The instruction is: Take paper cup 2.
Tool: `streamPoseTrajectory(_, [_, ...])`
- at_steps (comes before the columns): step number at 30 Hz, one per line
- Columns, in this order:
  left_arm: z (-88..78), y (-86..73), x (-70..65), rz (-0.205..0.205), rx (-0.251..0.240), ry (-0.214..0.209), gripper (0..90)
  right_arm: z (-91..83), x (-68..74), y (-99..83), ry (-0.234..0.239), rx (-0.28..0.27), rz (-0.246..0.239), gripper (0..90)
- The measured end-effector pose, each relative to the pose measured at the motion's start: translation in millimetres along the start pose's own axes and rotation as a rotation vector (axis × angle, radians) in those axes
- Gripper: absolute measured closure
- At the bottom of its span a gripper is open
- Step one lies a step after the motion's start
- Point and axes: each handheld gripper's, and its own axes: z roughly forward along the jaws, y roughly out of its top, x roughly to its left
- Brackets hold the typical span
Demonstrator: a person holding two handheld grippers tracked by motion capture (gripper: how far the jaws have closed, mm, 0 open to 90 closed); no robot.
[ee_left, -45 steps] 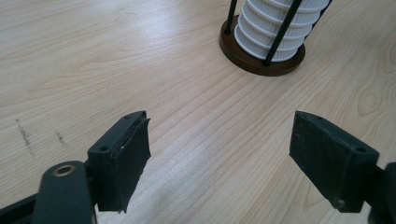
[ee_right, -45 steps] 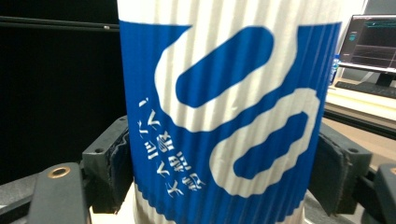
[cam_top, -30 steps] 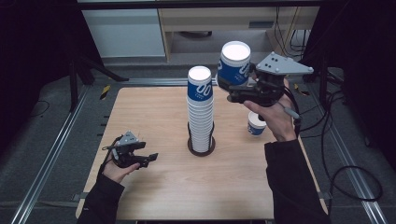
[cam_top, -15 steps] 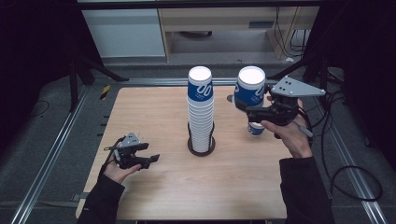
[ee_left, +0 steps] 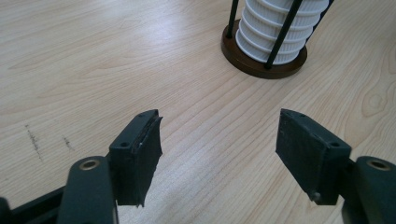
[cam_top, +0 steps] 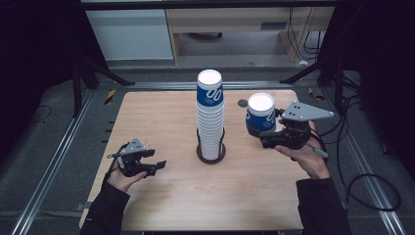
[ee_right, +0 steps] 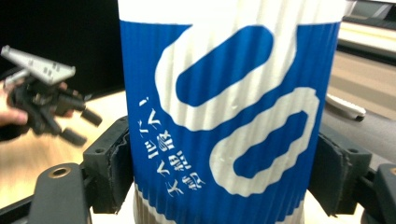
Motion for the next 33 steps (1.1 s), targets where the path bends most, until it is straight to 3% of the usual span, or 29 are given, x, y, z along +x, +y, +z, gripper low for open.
streamPoseTrajectory(8, [0.4,2.0,-2.5,0.0,0.003,-0.019,32.6,6.7,4.0,-14.6,0.061,0.047,-0.017,20.8])
streamPoseTrajectory(18, [-1.9,8.3,-10.1,0.034,-0.007,-0.043,32.7,23.3,14.0,-29.3,0.149,0.107,-0.049,20.7])
streamPoseTrajectory(24, [-3.6,11.9,-16.7,0.048,-0.004,-0.081,33.9,36.9,21.4,-40.1,0.203,0.144,-0.06,20.7])
streamPoseTrajectory(33, [-2.7,14.1,-21.9,0.055,-0.004,-0.123,33.3,60.3,38.2,-49.9,0.293,0.219,-0.122,20.7])
